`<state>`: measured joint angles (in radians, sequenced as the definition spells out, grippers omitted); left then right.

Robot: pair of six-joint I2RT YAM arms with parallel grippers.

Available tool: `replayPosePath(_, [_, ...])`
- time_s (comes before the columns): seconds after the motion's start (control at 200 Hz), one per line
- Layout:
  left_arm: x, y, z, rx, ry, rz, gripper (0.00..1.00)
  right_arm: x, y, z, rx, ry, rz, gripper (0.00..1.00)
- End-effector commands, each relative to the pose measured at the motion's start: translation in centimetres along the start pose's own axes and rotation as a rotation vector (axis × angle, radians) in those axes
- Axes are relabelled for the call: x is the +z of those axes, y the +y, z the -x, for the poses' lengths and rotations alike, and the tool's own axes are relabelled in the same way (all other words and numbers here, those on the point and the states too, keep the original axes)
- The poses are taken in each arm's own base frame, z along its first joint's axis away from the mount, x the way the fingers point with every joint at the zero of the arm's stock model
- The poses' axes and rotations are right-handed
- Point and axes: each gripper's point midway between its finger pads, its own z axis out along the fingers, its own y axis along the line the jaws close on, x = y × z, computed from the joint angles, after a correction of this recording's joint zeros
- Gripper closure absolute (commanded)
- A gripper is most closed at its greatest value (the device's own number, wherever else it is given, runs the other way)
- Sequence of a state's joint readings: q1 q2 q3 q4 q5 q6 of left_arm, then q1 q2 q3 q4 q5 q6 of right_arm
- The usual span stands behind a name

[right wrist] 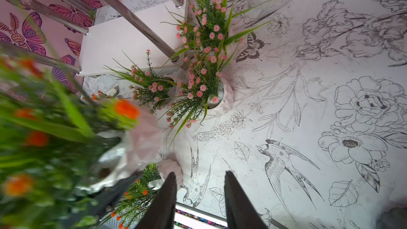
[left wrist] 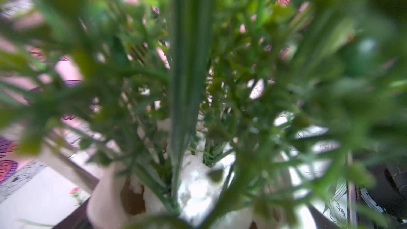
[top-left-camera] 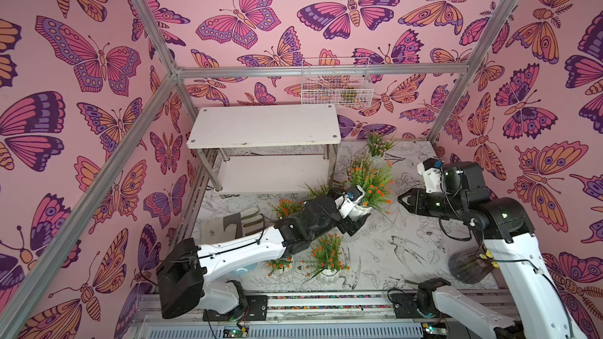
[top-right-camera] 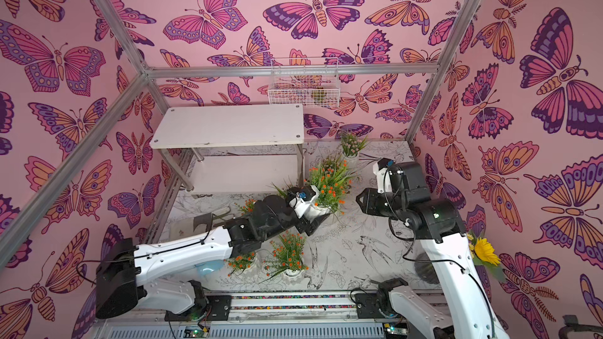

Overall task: Place the baby's breath potted plants on the rack by color
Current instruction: Place the baby's breath potted plant on the rack.

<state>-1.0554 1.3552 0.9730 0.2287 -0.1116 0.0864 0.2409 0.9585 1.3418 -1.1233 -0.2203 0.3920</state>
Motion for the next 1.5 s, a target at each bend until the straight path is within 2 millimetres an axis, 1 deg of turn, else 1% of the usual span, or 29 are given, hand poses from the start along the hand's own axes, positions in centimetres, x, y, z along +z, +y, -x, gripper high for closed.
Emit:
replayPosePath(0.0, [-2.9,2.5,5.1,-0.034,-0.091,0.068,0.61,0.6,-1.4,-0.4,0.010,-0.018,-0.038,0.61])
replayPosePath(0.01, [-3.5,2.8,5.7,-0.037,-0.105,0.074,0.61,0.7,-1.5,-0.6,0.010,-0.015,-0.041,0.61])
replayPosePath(0.025, [-3.8,3.0,6.1,-0.038,-0.110,0.078,0.61,0.8,-1.6,-0.7,0.013,-0.015,-0.042,0.61])
replayPosePath(0.2, [-6.3,6.3,8.6,-0.036,-0.117,0.180,0.61,2.6,-2.9,-2.3,0.033,0.004,-0.060,0.61])
replayPosePath(0.386, [-8.6,10.8,10.8,-0.059,-0.149,0.305,0.62,3.7,-3.6,-3.3,0.035,0.026,-0.071,0.61])
replayPosePath(0.451, [-9.2,12.6,11.2,-0.075,-0.161,0.350,0.61,3.9,-3.8,-3.5,0.033,0.032,-0.074,0.61])
replayPosePath(0.526, [-10.0,14.5,11.6,-0.094,-0.168,0.394,0.61,4.0,-3.9,-3.7,0.028,0.037,-0.076,0.61])
replayPosePath(0.626, [-10.9,16.5,12.1,-0.104,-0.180,0.441,0.61,3.9,-4.0,-3.8,0.021,0.036,-0.083,0.60])
replayPosePath(0.841, [-12.8,20.0,12.6,-0.129,-0.199,0.539,0.63,3.9,-4.3,-4.2,0.012,0.041,-0.093,0.60])
replayPosePath(1.006, [-14.4,22.1,13.3,-0.135,-0.213,0.599,0.64,3.9,-4.5,-4.4,0.004,0.043,-0.095,0.60])
replayPosePath(1.122, [-15.6,23.8,13.6,-0.137,-0.214,0.656,0.63,4.0,-4.5,-4.6,0.001,0.043,-0.095,0.60])
replayPosePath(1.497, [-19.2,31.2,13.0,-0.184,-0.208,0.851,0.65,4.0,-4.5,-4.7,-0.012,0.043,-0.090,0.60])
